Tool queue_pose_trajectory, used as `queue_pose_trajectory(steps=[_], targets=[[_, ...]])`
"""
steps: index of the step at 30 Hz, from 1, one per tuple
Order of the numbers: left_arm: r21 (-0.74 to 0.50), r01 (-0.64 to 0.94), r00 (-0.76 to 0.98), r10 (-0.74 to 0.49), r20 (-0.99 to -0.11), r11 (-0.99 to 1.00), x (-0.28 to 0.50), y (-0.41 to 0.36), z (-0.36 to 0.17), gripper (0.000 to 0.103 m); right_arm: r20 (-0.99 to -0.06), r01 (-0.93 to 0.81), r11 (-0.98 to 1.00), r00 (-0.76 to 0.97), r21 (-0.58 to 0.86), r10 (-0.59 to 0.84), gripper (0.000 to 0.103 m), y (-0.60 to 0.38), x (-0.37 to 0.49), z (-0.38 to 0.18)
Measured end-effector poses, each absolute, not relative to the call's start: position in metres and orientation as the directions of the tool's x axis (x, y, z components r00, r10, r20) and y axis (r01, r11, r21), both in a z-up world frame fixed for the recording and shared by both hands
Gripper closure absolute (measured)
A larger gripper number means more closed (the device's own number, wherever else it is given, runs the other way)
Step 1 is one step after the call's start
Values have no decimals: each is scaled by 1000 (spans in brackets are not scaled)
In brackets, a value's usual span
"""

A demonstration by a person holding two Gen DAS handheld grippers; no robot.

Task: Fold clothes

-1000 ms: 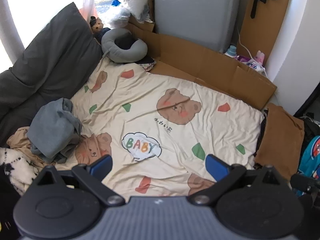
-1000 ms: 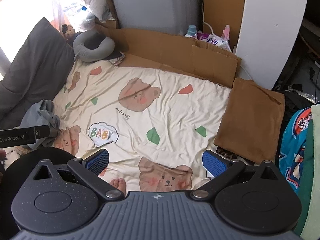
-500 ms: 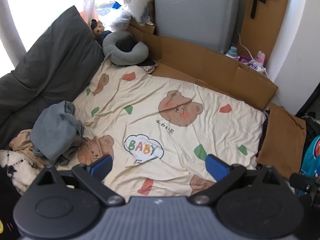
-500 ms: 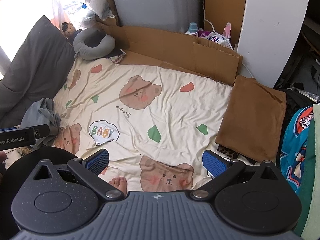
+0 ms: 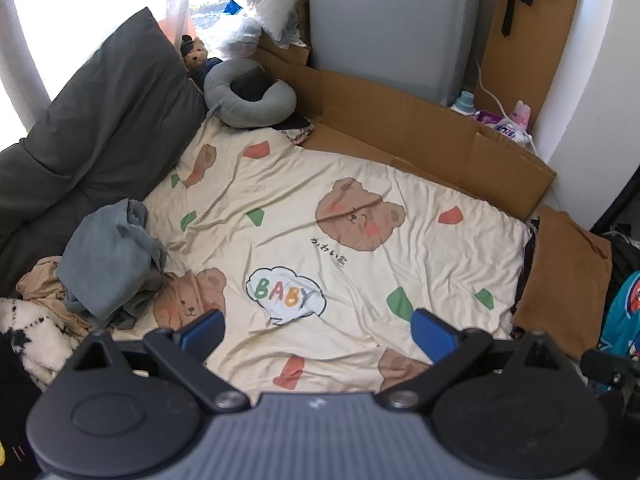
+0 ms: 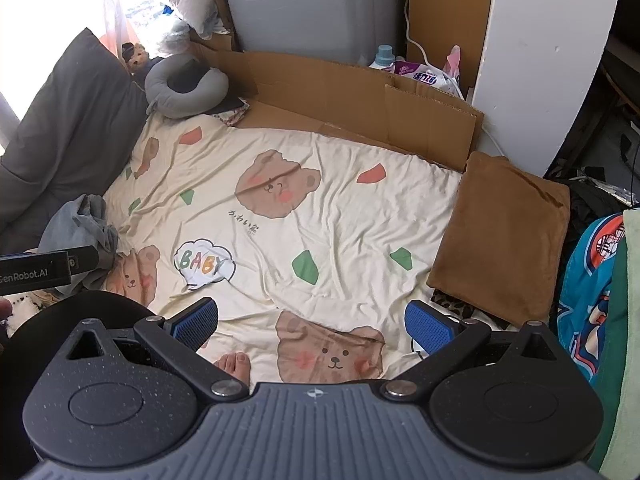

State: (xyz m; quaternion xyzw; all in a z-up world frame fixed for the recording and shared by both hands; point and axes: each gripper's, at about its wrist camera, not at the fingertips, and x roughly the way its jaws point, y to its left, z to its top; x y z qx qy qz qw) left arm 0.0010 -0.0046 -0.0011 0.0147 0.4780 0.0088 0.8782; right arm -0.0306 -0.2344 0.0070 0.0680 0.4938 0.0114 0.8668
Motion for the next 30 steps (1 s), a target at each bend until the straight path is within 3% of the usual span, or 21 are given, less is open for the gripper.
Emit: queue_pose_trajectory(steps=[30], targets=[[-8,-12,533,-1,-846,1000,3,4,-4,3,-857,46,994,511,104,66,1,-234,-28,7]])
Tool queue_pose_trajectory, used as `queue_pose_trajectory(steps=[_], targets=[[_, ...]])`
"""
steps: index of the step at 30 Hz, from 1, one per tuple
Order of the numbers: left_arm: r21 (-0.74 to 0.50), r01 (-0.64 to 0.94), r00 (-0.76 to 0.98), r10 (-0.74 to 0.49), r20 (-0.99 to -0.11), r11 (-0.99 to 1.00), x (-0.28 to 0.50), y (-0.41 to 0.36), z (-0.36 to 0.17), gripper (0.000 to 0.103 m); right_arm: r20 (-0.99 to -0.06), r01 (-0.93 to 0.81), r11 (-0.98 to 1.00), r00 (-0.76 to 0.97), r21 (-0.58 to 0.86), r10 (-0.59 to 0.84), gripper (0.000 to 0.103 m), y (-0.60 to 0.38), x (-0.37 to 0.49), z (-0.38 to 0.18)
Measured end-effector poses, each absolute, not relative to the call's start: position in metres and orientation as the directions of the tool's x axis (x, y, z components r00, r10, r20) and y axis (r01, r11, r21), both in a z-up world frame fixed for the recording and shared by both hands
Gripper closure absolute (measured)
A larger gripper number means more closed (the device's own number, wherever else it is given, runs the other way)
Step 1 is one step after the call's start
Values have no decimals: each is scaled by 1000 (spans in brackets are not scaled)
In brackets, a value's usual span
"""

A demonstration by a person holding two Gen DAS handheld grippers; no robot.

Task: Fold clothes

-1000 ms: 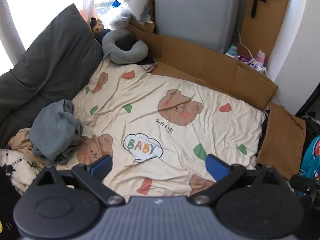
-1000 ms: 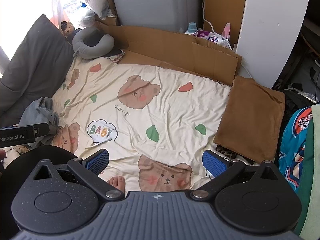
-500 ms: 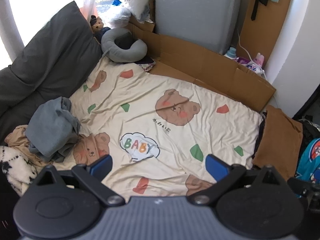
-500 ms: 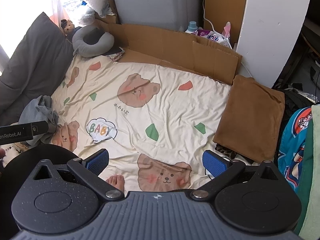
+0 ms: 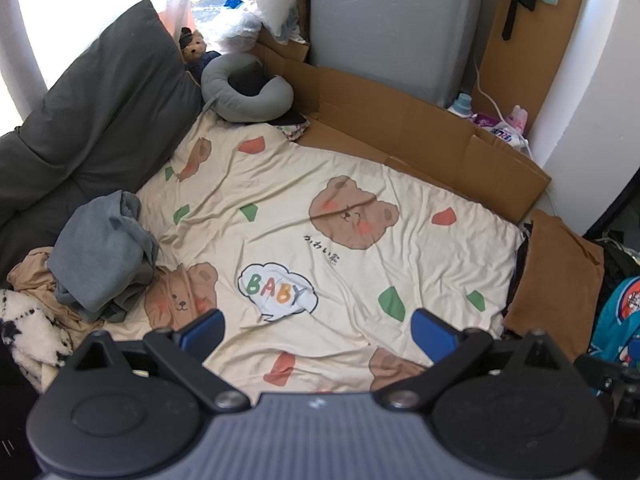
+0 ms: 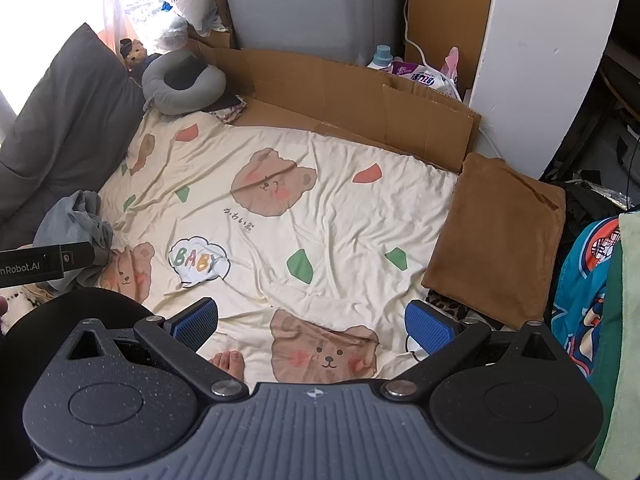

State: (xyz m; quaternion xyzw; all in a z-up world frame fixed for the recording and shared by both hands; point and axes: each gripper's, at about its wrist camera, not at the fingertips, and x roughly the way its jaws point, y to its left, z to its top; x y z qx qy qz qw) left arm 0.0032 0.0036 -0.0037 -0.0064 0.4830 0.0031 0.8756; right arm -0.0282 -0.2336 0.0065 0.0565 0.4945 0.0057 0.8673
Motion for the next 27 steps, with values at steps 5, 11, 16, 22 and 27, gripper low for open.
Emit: queue_pose_trajectory(steps=[5,11,16,22,27], targets=[[-5,-9,533,1,-846,1000,3,5,-4,3,-855,49,993,515,105,65,1,-234,-30,7],[-2,-14,532,6,-847,1000,1,5,-4,3,-851,53,993,522,104,61,1,-235,-31,7],[-11,-24,525,3,-851,1000,3,7,-4,2,-853,62,994,520,86,41,1,-234,-31,8],[-27,-50,513,2,-858,998,5,14,-4,2,-856,73,992,515,101,50,1,-237,-30,11],[-12,-61,532,22,-847,998,7,21,2,2,-847,81,991,529,109,50,0,-238,-28,16]])
